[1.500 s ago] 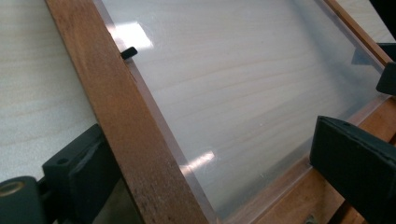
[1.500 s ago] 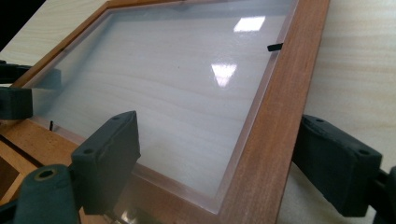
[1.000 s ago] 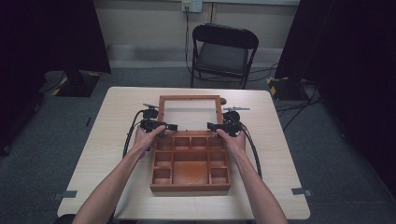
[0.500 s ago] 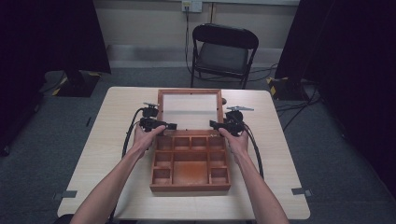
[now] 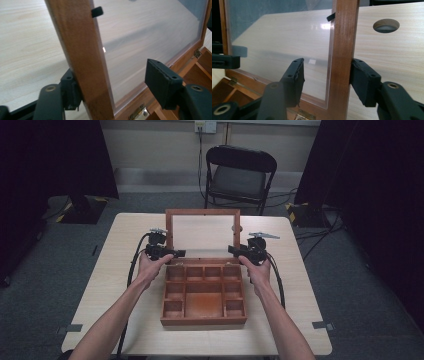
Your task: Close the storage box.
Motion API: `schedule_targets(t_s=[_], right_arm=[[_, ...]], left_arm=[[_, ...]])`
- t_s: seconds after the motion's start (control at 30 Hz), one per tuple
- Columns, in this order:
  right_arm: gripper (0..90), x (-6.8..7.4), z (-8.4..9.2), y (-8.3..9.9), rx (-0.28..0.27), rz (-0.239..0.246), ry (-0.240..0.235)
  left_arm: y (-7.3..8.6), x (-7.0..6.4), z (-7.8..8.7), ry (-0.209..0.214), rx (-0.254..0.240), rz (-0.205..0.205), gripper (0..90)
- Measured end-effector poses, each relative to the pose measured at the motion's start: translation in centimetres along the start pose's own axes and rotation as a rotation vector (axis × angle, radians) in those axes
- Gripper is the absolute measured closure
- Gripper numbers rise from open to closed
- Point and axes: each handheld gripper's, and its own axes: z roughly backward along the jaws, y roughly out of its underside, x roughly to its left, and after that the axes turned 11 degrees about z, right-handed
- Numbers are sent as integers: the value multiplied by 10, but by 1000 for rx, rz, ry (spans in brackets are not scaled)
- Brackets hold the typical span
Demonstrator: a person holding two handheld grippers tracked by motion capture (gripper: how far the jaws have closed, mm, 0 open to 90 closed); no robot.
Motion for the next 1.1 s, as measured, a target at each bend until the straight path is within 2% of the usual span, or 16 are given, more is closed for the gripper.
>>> schedule_targets(t_s=[0.33,0.43,0.5,0.63,0.77,0.87,0.9,0.93,1.0,1.1], right_arm=[[529,2,14,0,-21,34,-16],[527,3,16,0,-21,38,-18],[497,4,18,0,-29,50,-34],[500,3,22,1,-33,72,-57],[498,5,25,1,-31,67,-68],[494,6,26,1,-33,62,-72],[494,6,27,2,-31,73,-75],[492,10,28,3,-27,106,-58],[488,13,28,4,-29,119,-46],[487,12,29,5,-38,111,-58]], left_arm=[[3,-5,16,18,-19,-62,432],[3,-5,19,24,-24,-67,449],[5,-8,22,17,-29,-86,452],[7,-10,26,21,-32,-102,460],[10,-11,30,22,-35,-126,466],[12,-12,32,21,-41,-128,468],[14,-14,33,19,-46,-121,465],[15,-15,34,16,-53,-120,463],[20,-16,37,15,-62,-128,462],[21,-16,39,23,-64,-130,466]])
